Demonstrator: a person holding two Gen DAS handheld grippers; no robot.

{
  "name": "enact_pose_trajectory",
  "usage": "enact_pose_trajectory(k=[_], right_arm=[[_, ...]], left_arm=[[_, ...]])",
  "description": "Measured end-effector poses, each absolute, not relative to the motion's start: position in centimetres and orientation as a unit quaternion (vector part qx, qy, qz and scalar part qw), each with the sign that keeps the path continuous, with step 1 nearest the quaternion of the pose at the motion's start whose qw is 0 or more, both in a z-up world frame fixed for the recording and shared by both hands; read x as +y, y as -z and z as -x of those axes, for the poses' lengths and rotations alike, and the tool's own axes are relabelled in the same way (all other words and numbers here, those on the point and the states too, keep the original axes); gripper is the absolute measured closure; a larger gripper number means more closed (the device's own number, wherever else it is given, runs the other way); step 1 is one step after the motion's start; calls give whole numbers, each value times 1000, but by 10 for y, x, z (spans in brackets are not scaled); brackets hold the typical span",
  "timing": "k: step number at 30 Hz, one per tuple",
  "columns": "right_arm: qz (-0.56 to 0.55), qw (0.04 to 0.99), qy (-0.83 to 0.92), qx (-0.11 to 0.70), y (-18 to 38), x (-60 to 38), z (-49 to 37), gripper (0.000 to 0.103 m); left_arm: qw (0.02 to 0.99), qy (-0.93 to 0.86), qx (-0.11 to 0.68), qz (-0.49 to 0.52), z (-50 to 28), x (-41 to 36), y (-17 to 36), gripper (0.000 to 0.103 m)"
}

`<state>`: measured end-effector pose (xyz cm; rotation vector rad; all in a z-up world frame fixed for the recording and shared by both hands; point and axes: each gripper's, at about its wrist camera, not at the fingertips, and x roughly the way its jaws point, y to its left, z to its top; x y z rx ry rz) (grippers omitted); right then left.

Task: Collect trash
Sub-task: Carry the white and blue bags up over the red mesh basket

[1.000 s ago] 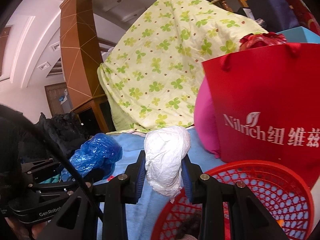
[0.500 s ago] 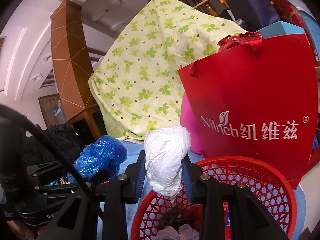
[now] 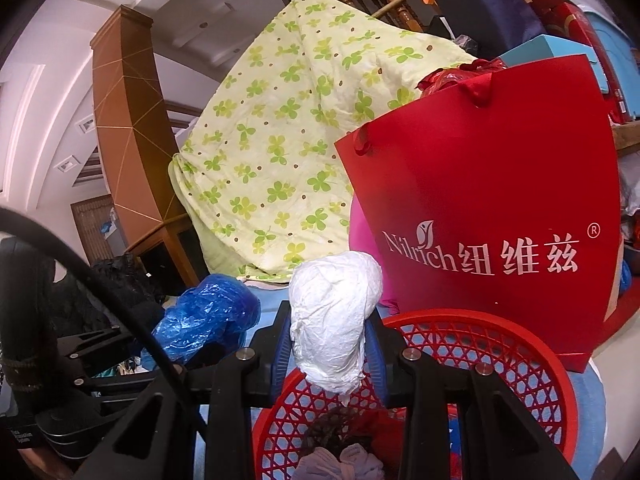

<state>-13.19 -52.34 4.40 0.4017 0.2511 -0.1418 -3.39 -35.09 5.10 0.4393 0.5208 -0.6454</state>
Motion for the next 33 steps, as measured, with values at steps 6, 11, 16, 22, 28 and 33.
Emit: enact_pose_trajectory(k=[6,11,16,22,28,33], right_arm=[[-202,968,76,126,-41,-529,136,66],[-204,968,80,126,-39,-535,140,66],[-209,966,83,129,-36,-543,143,66],[-211,965,84,130,-35,-544,145,66],[-212,965,85,129,-34,-546,147,66],[-219,962,90,133,-31,-548,149,66]], left_arm=[[889,315,256,-212,34,-357,-49,59],[886,320,260,-214,37,-364,-46,59],[883,325,262,-216,39,-370,-43,59],[878,332,266,-220,42,-378,-40,59],[875,336,269,-222,42,-383,-36,59],[871,340,274,-224,41,-387,-33,59]])
